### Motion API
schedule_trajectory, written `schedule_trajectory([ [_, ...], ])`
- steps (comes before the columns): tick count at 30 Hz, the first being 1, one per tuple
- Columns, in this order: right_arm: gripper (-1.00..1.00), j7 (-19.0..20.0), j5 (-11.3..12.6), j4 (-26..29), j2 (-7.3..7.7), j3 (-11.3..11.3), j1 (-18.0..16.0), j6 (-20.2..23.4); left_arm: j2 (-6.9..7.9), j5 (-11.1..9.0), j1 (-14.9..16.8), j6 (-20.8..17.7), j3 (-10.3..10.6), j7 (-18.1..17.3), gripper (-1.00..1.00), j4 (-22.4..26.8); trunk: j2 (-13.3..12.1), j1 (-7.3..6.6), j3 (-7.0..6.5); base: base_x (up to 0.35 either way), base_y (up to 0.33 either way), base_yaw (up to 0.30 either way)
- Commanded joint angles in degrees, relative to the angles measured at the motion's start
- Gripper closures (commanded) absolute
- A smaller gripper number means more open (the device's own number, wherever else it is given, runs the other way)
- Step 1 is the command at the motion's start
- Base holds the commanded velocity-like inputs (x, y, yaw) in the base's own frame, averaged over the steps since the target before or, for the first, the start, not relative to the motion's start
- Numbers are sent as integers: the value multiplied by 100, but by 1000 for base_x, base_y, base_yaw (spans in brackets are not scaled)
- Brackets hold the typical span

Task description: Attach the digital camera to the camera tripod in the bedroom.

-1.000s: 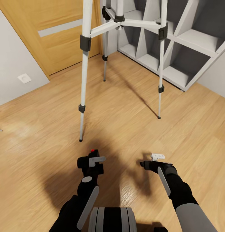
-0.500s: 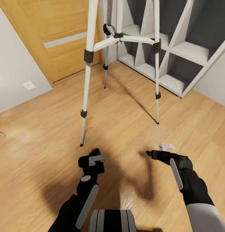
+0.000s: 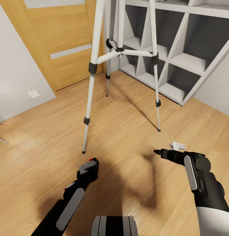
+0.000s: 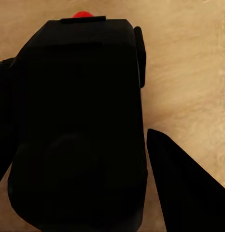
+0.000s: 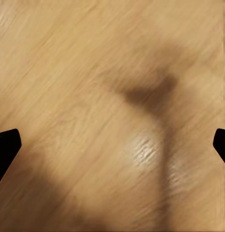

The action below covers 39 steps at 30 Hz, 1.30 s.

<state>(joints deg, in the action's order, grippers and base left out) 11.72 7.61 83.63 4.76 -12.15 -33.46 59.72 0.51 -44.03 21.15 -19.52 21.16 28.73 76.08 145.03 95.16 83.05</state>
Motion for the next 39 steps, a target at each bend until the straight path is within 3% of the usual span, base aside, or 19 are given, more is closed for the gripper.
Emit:
schedule_trajectory([
  [1,-100,-31,26,4,4,-45,-3,28,100,-225,3,56,19,-86,100,49,0,-3,-19,0,0,0],
  [3,-100,-68,-30,13,-33,-238,-3,17,257,-464,3,156,19,-396,100,65,-3,-8,-63,0,0,0],
  [5,-100,-95,-55,14,-63,-301,-1,-60,303,-525,3,182,19,-498,100,71,-5,-13,-107,0,0,0],
  [15,-100,-43,-50,48,-78,-358,-3,-50,309,-741,3,218,16,-854,100,139,-19,-39,-329,0,0,0],
  [23,-100,-32,19,2,-84,-358,-2,-70,319,-786,3,214,0,-1153,100,83,-29,-60,-506,0,0,0],
  [39,-100,-38,-21,-2,-54,-356,-2,-5,301,-783,3,221,-7,-1185,100,51,-51,-101,-861,0,0,0],
])
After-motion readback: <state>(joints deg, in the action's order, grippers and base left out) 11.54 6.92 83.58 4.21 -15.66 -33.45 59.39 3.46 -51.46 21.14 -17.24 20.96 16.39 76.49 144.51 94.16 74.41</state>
